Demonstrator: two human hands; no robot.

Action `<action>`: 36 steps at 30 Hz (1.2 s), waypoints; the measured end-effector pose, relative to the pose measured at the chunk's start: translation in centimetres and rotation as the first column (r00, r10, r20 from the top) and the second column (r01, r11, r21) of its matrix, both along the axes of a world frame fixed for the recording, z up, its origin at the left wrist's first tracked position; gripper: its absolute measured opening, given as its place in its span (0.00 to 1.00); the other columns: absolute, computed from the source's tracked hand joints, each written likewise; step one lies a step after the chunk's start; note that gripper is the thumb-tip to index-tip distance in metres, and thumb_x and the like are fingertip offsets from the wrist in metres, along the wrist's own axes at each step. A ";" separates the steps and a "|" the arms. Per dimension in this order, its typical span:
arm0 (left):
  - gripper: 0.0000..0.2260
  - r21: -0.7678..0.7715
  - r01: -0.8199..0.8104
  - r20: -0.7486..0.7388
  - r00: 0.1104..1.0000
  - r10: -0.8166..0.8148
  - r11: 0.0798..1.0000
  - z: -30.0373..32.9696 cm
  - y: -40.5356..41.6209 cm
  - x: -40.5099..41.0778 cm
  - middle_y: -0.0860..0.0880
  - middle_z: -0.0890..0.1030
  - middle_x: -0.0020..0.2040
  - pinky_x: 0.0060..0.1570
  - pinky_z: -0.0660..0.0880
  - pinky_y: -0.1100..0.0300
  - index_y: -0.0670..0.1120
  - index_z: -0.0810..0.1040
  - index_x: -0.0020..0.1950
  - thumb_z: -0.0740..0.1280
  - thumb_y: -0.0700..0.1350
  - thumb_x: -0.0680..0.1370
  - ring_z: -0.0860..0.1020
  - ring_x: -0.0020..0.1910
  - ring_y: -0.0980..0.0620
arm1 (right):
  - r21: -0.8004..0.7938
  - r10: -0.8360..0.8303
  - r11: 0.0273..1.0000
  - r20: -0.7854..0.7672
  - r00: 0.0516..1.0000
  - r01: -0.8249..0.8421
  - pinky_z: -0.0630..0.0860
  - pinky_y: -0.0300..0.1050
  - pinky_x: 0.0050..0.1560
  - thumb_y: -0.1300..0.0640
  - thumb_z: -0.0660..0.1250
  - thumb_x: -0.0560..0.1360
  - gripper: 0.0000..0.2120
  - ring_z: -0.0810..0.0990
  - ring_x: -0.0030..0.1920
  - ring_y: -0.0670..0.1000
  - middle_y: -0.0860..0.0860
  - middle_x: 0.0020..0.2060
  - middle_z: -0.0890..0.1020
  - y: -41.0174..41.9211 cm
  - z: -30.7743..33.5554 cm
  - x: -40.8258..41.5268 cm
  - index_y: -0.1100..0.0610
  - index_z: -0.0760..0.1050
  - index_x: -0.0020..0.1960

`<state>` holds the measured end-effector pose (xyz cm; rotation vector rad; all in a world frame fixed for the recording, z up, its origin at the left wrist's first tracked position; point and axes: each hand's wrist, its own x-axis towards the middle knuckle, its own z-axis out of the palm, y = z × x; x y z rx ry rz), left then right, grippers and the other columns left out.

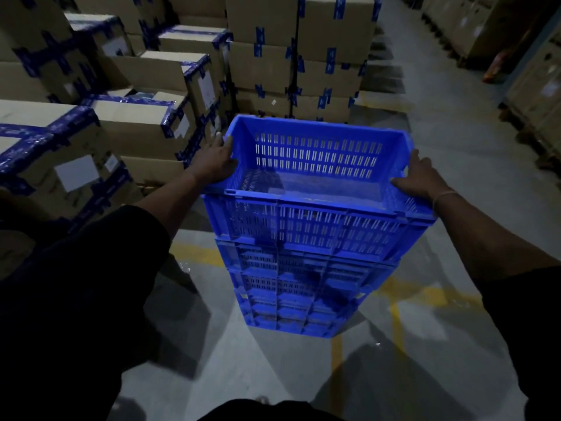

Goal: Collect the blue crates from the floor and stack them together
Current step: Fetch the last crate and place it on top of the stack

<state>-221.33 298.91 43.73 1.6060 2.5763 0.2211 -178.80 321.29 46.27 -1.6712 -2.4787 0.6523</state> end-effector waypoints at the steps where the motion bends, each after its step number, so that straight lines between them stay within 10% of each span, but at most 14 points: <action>1: 0.36 -0.020 0.009 -0.018 1.000 -0.009 1.000 -0.1 0.0 0.1 0.37 0.47 0.83 0.69 0.67 0.36 0.44 0.46 0.84 0.60 0.57 0.84 0.60 0.77 0.31 | -0.010 0.012 1.000 0.023 1.000 -0.012 0.63 0.59 0.74 0.44 0.69 0.79 0.49 0.59 0.78 0.67 0.62 0.82 0.48 0.3 0.1 0.0 0.57 0.39 0.83; 8: 0.39 -0.019 0.047 -0.019 0.999 -0.048 0.999 -0.5 0.4 0.1 0.37 0.42 0.83 0.69 0.67 0.42 0.38 0.44 0.83 0.62 0.55 0.84 0.62 0.76 0.31 | 0.205 0.005 0.979 -0.122 0.992 0.021 0.54 0.61 0.78 0.27 0.59 0.75 0.52 0.51 0.80 0.65 0.64 0.81 0.49 0.1 3.3 0.6 0.60 0.43 0.83; 18: 0.45 -0.034 0.038 -0.035 0.999 -0.039 0.999 0.4 0.4 2.6 0.41 0.48 0.84 0.78 0.53 0.39 0.43 0.51 0.83 0.53 0.73 0.78 0.47 0.82 0.40 | 0.147 -0.015 0.989 0.002 1.000 0.015 0.71 0.61 0.66 0.22 0.61 0.69 0.60 0.64 0.77 0.63 0.55 0.83 0.46 -2.0 -2.8 1.7 0.57 0.38 0.83; 21: 0.41 -0.012 0.180 0.175 0.969 -0.176 0.984 1.3 0.4 10.0 0.39 0.56 0.82 0.77 0.56 0.40 0.46 0.57 0.83 0.54 0.73 0.79 0.54 0.81 0.38 | 0.154 -0.009 0.988 -0.005 1.000 0.010 0.72 0.61 0.64 0.23 0.61 0.70 0.59 0.66 0.76 0.64 0.56 0.83 0.47 -2.5 -3.0 1.8 0.57 0.38 0.83; 26: 0.43 0.111 0.462 -0.095 0.886 -0.454 0.880 -0.1 3.3 24.6 0.47 0.84 0.59 0.49 0.80 0.51 0.48 0.75 0.72 0.45 0.77 0.75 0.82 0.55 0.47 | 0.136 -0.028 0.990 -0.044 0.999 0.034 0.73 0.60 0.65 0.25 0.65 0.71 0.59 0.67 0.74 0.65 0.57 0.82 0.49 -3.1 -2.2 1.8 0.59 0.39 0.83; 30: 0.32 -0.082 0.504 -0.215 0.833 -0.509 0.860 0.5 5.9 29.4 0.50 0.77 0.39 0.34 0.68 0.54 0.48 0.78 0.56 0.58 0.75 0.75 0.80 0.40 0.44 | 0.060 -0.040 0.997 -0.083 0.996 0.045 0.70 0.58 0.68 0.27 0.67 0.71 0.59 0.64 0.76 0.63 0.57 0.82 0.49 -3.4 -1.4 2.0 0.59 0.39 0.83; 33: 0.24 -0.150 0.478 -0.259 0.825 -0.501 0.865 0.8 6.7 29.9 0.45 0.81 0.46 0.38 0.68 0.54 0.47 0.79 0.56 0.67 0.66 0.77 0.81 0.47 0.42 | -0.256 -0.055 0.964 -0.461 0.886 -0.073 0.72 0.56 0.69 0.27 0.70 0.68 0.55 0.73 0.72 0.58 0.57 0.78 0.66 -2.9 -0.3 2.9 0.56 0.56 0.82; 36: 0.22 -0.112 0.484 -0.286 0.821 -0.495 0.868 0.6 6.8 29.7 0.43 0.83 0.50 0.38 0.67 0.53 0.45 0.78 0.55 0.68 0.64 0.77 0.81 0.50 0.40 | -0.385 -0.188 0.909 -0.717 0.671 -0.156 0.80 0.38 0.46 0.27 0.64 0.73 0.28 0.84 0.43 0.37 0.37 0.45 0.86 -1.0 -0.6 6.1 0.48 0.80 0.59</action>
